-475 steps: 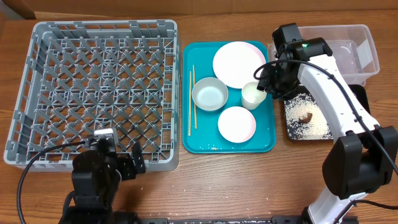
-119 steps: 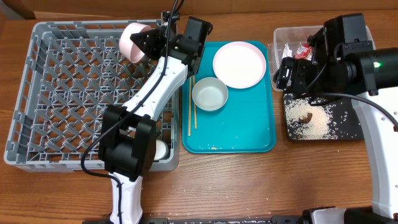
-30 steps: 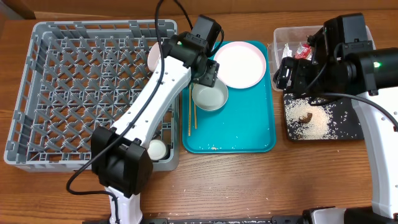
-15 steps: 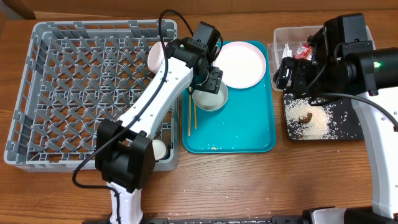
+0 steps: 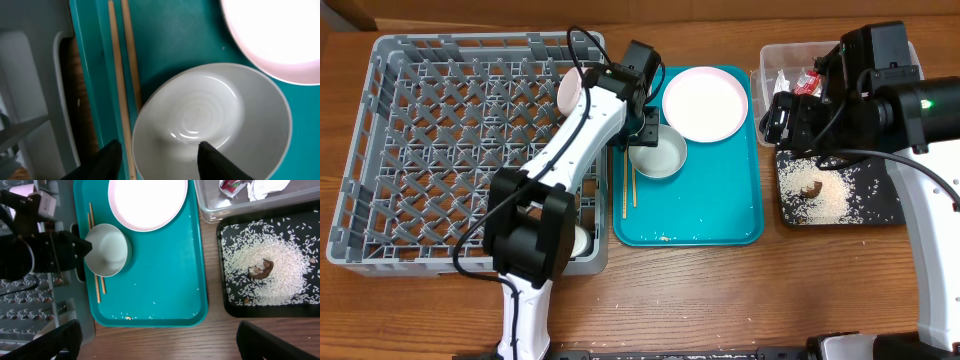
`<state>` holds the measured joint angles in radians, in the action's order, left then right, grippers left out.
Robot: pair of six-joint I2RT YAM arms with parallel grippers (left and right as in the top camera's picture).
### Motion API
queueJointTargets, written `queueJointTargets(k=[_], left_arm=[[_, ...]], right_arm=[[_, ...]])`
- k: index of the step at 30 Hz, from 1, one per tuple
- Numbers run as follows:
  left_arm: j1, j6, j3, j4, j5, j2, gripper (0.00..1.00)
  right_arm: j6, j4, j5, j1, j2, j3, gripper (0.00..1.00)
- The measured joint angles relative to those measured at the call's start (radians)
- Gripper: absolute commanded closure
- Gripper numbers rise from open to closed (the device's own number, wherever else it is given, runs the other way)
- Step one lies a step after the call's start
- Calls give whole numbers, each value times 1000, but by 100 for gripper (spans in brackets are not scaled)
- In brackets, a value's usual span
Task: Sort waste into correct bins and load items into the dishwasher
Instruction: 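Reach the left gripper to the small grey bowl and grasp its rim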
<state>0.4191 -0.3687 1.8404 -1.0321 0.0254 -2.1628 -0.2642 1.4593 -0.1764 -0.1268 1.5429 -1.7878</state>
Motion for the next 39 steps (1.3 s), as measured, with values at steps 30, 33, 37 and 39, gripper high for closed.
queueJointTargets(k=[30, 33, 37, 39], left_arm=[[0, -25, -88, 70, -22, -33, 83], [0, -26, -101, 75, -22, -33, 94], [0, -29, -105, 83, -18, -33, 96], [0, -29, -105, 80, -16, -33, 96]], right_arm=[[0, 0, 0, 0, 0, 0, 0], [0, 0, 0, 0, 0, 0, 0], [0, 0, 0, 0, 0, 0, 0], [0, 0, 0, 0, 0, 0, 0]])
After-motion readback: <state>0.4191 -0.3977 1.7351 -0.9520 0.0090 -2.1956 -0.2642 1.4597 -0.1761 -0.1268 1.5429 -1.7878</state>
